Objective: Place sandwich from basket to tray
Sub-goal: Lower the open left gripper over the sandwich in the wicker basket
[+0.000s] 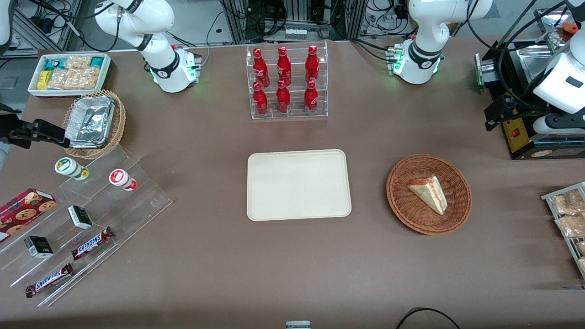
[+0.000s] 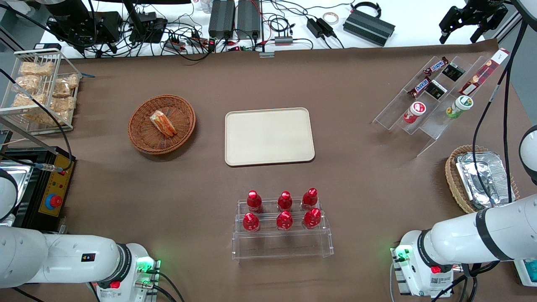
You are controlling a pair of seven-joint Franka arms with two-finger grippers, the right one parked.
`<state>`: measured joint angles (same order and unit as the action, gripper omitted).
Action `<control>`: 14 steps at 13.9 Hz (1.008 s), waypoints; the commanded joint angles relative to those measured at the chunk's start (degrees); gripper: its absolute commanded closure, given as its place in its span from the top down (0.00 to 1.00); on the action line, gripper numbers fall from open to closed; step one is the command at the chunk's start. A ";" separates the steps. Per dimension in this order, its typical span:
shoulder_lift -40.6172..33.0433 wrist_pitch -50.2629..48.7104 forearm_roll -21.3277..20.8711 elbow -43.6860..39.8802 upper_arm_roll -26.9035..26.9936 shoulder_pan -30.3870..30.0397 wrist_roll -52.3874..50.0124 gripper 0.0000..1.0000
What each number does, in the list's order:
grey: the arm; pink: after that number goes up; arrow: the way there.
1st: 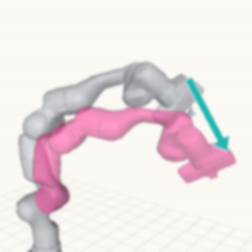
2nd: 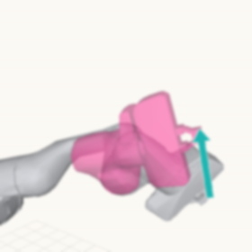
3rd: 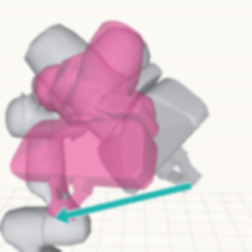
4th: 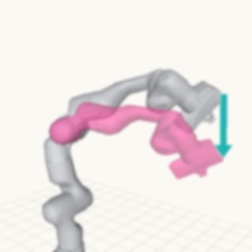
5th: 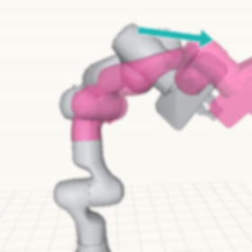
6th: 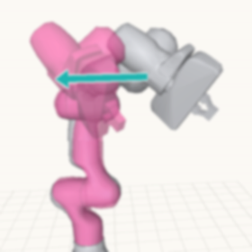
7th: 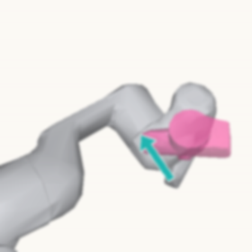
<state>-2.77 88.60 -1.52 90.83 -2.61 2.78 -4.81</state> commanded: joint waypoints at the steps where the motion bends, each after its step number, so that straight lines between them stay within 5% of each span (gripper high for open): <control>1: 0.49 -2.37 0.30 -1.62 0.06 -0.23 0.59 1.00; 7: 2.50 0.76 -2.25 3.11 -0.20 -0.23 -3.00 1.00; 14: 3.48 32.99 -2.26 26.20 -0.20 0.29 -20.47 1.00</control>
<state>2.50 114.22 -3.06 110.53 -2.59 2.76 -19.58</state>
